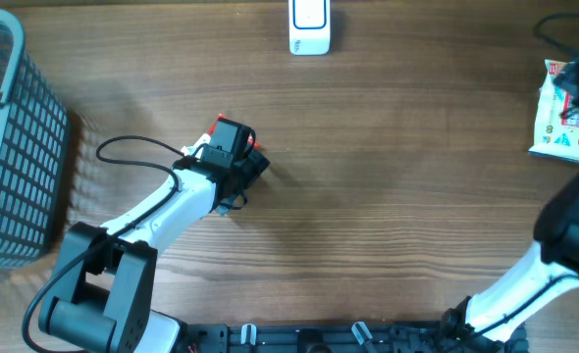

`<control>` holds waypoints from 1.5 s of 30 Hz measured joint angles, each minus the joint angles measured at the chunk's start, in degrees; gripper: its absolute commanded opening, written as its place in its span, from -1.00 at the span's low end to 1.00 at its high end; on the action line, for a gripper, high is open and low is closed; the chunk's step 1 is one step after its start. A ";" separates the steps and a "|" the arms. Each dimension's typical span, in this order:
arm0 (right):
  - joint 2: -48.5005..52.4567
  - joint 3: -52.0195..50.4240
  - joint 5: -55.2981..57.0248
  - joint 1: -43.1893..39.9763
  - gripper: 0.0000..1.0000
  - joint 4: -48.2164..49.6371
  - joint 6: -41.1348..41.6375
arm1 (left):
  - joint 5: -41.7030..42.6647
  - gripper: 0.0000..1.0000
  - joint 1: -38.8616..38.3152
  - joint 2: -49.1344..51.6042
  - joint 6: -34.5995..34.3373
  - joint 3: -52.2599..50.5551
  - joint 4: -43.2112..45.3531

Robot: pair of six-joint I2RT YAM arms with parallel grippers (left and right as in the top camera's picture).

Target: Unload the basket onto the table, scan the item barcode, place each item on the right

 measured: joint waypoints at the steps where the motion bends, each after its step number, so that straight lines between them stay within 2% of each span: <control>1: -0.81 0.00 -2.86 -0.68 1.00 -1.49 0.98 | 0.00 1.00 0.00 0.00 0.00 0.00 0.00; 3: -1.49 0.00 -9.90 -1.31 0.99 -4.26 2.14 | 0.00 1.00 0.00 0.00 0.00 0.00 0.00; 7: -1.51 -0.52 -33.57 -0.24 0.99 -10.60 3.39 | 0.00 1.00 0.00 0.00 0.00 0.00 0.00; 8: -1.51 -0.61 -34.99 -0.13 0.99 -10.78 3.48 | 0.00 1.00 0.00 0.00 0.00 0.00 0.00; 9: -1.51 -1.84 -44.39 1.42 0.99 -11.69 3.43 | 0.00 1.00 0.00 0.00 0.00 0.00 0.00; 13: -1.51 -5.75 -55.89 7.56 1.00 -14.73 0.39 | 0.02 1.00 0.00 0.00 0.00 0.00 0.00; 14: -1.51 -7.13 -58.31 11.23 1.00 -15.82 -0.92 | 0.09 0.97 0.00 0.00 0.00 0.00 0.00; 15: -1.51 -7.82 -59.78 14.21 0.99 -16.24 -1.79 | 0.74 0.81 0.00 0.00 0.02 0.00 -0.39; 17: -1.51 -8.46 -61.24 17.97 0.99 -16.44 -2.36 | 3.63 0.80 0.02 0.00 1.55 0.00 -1.51; 19: -1.51 -8.79 -61.86 21.51 0.99 -16.63 -2.64 | 8.02 1.00 0.02 0.00 5.14 -0.04 -1.66; 22: -1.51 -8.96 -61.94 26.40 0.99 -16.15 -3.04 | 12.83 0.99 -0.02 -0.17 10.25 -0.04 -2.97; 25: -1.51 -9.03 -59.06 30.49 0.99 -16.04 -3.28 | 12.98 1.00 0.11 -2.86 12.76 0.07 -9.40; 27: -1.51 -9.03 -55.58 32.15 0.99 -16.02 -3.28 | 10.78 1.00 0.33 -5.99 13.70 0.74 -14.56; 30: -1.51 -9.07 -51.19 33.55 1.00 -15.65 -3.28 | 3.17 0.99 0.94 -12.48 14.47 2.86 -20.46; 34: -1.51 -9.16 -48.26 33.77 0.99 -12.33 -3.45 | -9.29 1.00 1.11 -20.90 15.02 5.07 -20.20; 38: -1.51 -9.22 -47.39 33.77 1.00 -7.93 -3.50 | -17.16 0.98 1.22 -21.38 15.37 5.18 -18.16; 39: -1.51 -9.22 -47.30 33.77 0.99 -6.84 -3.50 | -18.18 0.92 1.36 -20.48 15.41 5.18 -17.38; 40: -1.51 -9.22 -47.08 33.77 0.99 -5.86 -3.50 | -18.91 0.72 1.60 -19.17 15.45 5.18 -16.22; 43: -1.51 -9.22 -46.90 33.77 0.99 -3.28 -3.50 | -19.96 -0.25 3.04 -14.08 16.02 5.16 -12.61; 45: -1.51 -9.22 -46.77 33.77 1.00 -2.10 -3.50 | -20.22 -0.63 3.98 -10.75 16.70 5.16 -9.66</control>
